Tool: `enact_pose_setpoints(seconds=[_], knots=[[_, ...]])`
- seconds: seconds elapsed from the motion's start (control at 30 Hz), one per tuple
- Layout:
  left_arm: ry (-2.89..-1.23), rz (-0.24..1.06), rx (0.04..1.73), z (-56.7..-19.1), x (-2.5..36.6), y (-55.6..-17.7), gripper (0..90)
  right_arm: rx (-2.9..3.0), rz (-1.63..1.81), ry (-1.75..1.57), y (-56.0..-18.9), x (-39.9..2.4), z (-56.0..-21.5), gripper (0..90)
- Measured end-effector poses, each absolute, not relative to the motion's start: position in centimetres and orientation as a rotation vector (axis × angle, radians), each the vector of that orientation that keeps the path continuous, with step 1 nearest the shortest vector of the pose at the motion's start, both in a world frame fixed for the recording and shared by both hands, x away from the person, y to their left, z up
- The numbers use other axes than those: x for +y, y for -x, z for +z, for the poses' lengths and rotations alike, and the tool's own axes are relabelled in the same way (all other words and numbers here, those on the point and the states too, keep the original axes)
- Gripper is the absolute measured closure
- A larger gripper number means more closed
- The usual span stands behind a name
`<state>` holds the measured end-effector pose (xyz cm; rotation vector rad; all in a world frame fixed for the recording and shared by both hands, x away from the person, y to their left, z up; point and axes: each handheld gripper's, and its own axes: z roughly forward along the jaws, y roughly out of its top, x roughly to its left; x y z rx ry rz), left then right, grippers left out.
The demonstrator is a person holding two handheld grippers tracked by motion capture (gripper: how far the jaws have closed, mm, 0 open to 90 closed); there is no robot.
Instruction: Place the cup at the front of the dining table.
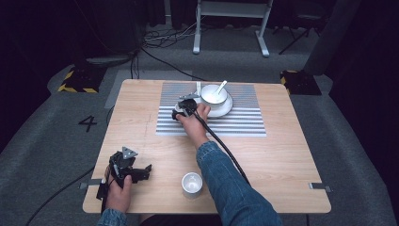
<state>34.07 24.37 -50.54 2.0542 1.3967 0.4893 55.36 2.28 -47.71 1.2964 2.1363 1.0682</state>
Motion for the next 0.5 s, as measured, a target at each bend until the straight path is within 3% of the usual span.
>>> enact_pose_setpoints(seconds=[0.5], knots=[[-2.054,0.49,1.397,-50.54,24.35,-34.11,0.0,2.149,1.047,-1.269,-54.87,2.24,-47.82,26.8]])
